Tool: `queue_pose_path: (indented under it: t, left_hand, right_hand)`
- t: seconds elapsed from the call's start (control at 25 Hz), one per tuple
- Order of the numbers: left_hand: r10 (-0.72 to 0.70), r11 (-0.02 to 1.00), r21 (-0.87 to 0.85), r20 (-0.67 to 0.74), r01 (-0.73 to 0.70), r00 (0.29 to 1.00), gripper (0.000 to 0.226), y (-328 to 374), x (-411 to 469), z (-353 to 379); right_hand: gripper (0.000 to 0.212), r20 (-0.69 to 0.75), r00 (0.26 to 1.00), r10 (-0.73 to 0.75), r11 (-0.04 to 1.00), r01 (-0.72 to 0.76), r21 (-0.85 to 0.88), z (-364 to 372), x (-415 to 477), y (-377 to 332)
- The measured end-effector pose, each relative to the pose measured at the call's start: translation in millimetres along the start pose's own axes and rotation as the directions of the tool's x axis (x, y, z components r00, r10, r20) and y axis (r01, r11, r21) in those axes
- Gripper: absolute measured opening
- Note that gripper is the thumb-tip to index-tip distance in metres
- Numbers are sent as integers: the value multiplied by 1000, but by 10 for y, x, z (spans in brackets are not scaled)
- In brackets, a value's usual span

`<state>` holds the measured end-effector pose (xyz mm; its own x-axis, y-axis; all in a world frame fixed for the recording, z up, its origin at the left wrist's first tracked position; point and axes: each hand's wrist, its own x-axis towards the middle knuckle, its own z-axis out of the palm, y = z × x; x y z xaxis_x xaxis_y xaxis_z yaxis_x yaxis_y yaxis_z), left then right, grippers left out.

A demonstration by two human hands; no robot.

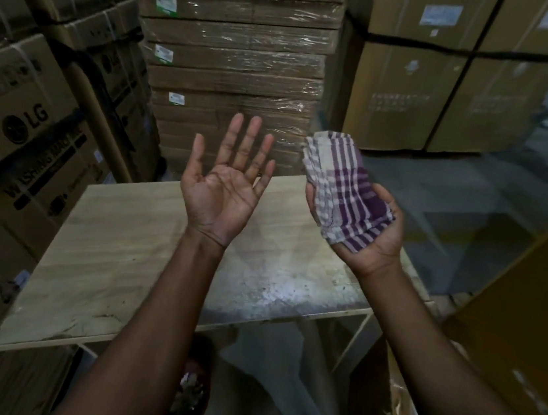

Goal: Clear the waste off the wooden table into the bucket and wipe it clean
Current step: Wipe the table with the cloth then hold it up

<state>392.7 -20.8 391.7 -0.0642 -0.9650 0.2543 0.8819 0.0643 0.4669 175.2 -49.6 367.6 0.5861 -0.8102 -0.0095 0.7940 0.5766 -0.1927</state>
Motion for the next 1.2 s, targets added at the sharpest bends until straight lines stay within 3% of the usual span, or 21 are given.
queue_pose_path:
  t: [0.2, 0.36, 0.44, 0.56, 0.64, 0.72, 0.92, 1.0, 1.08, 1.2]
  left_hand:
    - [-58, 991, 112, -82, 67, 995, 59, -639, 304, 161]
    - [-81, 884, 421, -289, 203, 954, 49, -1547, 550, 168]
    - [-61, 762, 588, -352, 271, 934, 40, -2110, 609, 139]
    - [-25, 575, 741, -408, 347, 913, 34, -2950, 625, -60]
    - [-95, 466, 795, -392, 388, 915, 39, -3497, 564, -278]
    - [-167, 341, 841, -385, 419, 908, 43, -3920, 426, -415]
    - [-348, 216, 800, -472, 560, 810, 54, -4702, -28, -818]
    - [-430, 124, 813, -472, 569, 769, 58, -4930, -192, -1053]
    - [-500, 44, 835, -457, 549, 735, 59, -5093, -297, -1165]
    - [-480, -133, 908, -410, 398, 776, 56, -5269, -358, -1294]
  right_hand:
    - [65, -82, 987, -137, 971, 118, -210, -174, -127, -595]
    - [68, -171, 931, -322, 834, 194, -516, -501, -392, -1184]
    - [66, -187, 868, -460, 648, 184, -739, -767, -547, -1413]
    - [62, -170, 693, -701, 212, -25, -977, -1243, -867, -1711]
    - [61, -168, 630, -758, 43, -209, -977, -1655, -1130, -1925]
    - [63, -198, 601, -774, -27, -344, -939, -2107, -1394, -2093]
    - [68, -444, 472, -761, 157, -530, -833, -3107, -1917, -2209]
    - [67, -491, 477, -729, 129, -609, -782, -3459, -2034, -2147]
    - [65, -524, 531, -665, 68, -656, -751, -3736, -2088, -2040]
    - [50, -473, 603, -643, -132, -695, -707, -4064, -2049, -1938]
